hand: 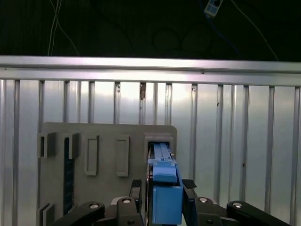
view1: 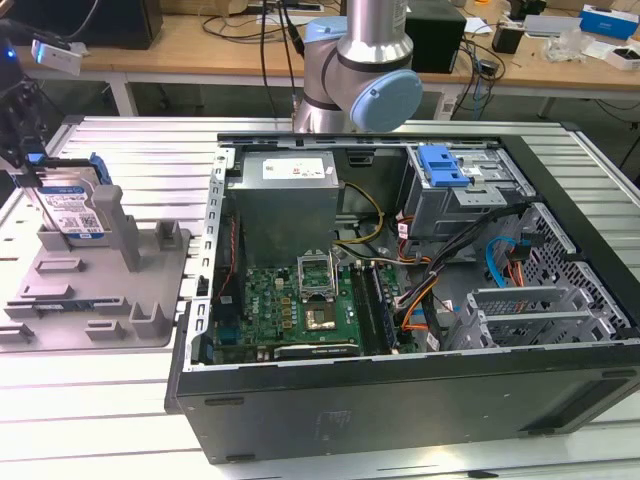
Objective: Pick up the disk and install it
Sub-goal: 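Pick up the disk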
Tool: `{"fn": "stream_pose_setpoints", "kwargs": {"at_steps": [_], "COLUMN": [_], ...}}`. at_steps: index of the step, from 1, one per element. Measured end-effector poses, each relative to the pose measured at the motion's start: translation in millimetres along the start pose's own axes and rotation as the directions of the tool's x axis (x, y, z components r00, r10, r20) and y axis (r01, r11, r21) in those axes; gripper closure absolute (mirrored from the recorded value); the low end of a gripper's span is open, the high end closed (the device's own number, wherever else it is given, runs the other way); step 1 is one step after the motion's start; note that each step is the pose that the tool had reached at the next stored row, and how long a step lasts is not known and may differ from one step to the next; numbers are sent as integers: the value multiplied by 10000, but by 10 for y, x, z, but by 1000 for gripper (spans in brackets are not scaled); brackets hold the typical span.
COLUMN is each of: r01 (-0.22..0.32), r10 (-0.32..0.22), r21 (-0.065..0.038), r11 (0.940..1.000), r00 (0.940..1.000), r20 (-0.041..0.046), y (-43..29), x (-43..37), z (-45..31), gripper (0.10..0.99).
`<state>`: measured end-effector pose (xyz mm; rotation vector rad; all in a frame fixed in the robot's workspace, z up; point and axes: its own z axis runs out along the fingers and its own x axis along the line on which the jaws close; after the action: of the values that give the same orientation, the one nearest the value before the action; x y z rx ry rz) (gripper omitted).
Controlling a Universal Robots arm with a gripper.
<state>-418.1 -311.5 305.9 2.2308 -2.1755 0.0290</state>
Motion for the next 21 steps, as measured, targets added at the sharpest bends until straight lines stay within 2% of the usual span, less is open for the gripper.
{"fn": "stream_pose_setpoints", "kwargs": {"at_steps": [21], "r01": [-496], "r10": [496], "r21": [-17], "r11": [9988], "r00": [9988], "r20": [2], "y": [-4], "x": [-1], "z": [50], "gripper": [635]}}
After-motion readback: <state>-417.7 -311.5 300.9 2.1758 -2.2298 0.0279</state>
